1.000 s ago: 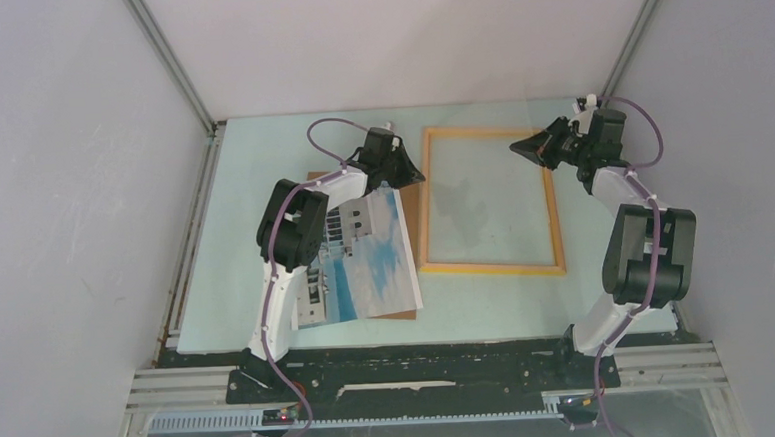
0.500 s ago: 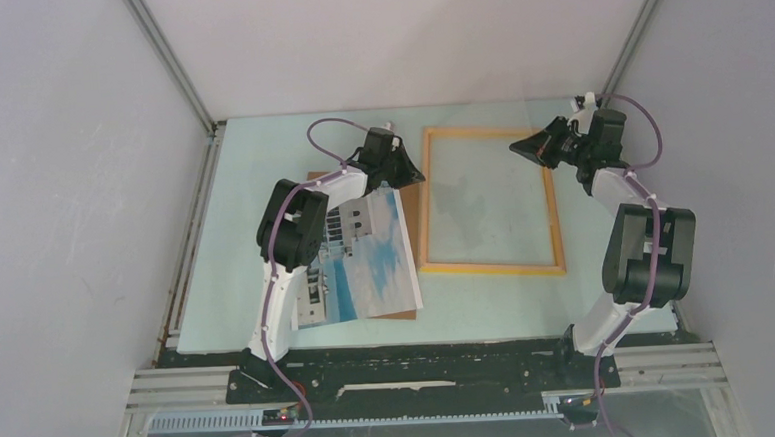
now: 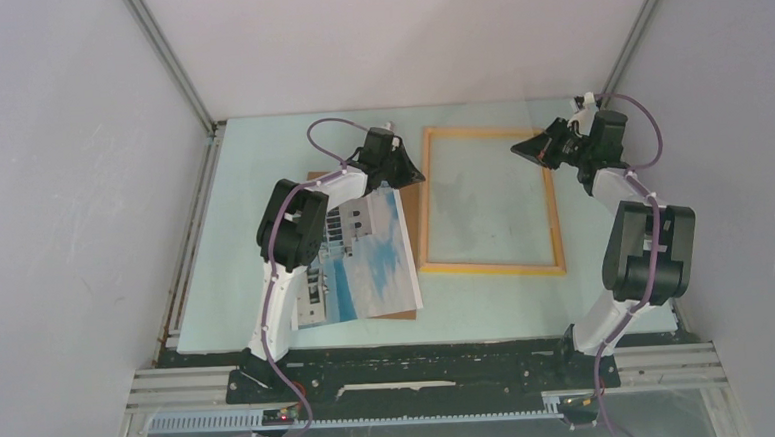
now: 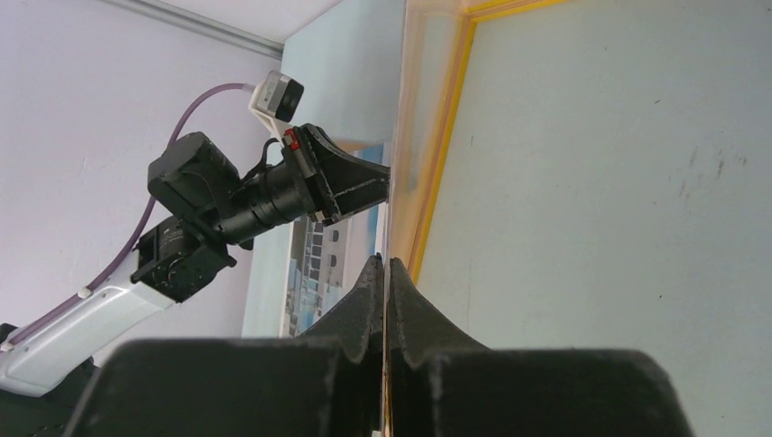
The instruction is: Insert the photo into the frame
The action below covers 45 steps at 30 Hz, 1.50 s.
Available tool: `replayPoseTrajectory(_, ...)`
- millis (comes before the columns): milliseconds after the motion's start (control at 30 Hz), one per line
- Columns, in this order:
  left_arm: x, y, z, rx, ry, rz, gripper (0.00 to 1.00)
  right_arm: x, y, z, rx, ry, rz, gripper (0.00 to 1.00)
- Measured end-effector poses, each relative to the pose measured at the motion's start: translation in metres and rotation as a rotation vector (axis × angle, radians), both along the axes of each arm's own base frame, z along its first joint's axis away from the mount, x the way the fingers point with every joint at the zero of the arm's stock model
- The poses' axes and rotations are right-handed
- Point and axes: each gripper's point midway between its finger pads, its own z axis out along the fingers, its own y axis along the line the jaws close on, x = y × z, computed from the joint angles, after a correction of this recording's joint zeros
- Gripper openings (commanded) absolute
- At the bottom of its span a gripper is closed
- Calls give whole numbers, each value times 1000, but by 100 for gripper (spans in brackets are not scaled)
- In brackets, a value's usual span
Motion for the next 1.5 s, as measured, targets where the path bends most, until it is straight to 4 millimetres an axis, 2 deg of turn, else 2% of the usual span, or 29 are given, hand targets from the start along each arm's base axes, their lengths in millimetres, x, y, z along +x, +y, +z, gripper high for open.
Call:
replayPoseTrajectory(300, 0, 0, 0, 0, 1, 0, 0, 1, -2, -4, -20, -4, -1, 0)
replayPoseTrajectory(467, 0, 0, 0, 0, 1, 0, 0, 1, -3, -7, -26, 4, -7, 6)
replayPoseTrajectory(700, 0, 0, 0, 0, 0, 1, 0, 0, -5, -9, -27, 16, -17, 0)
replayPoseTrajectory(1500, 3, 5, 0, -4, 4, 13, 0, 6, -6, -18, -10, -11, -33, 0)
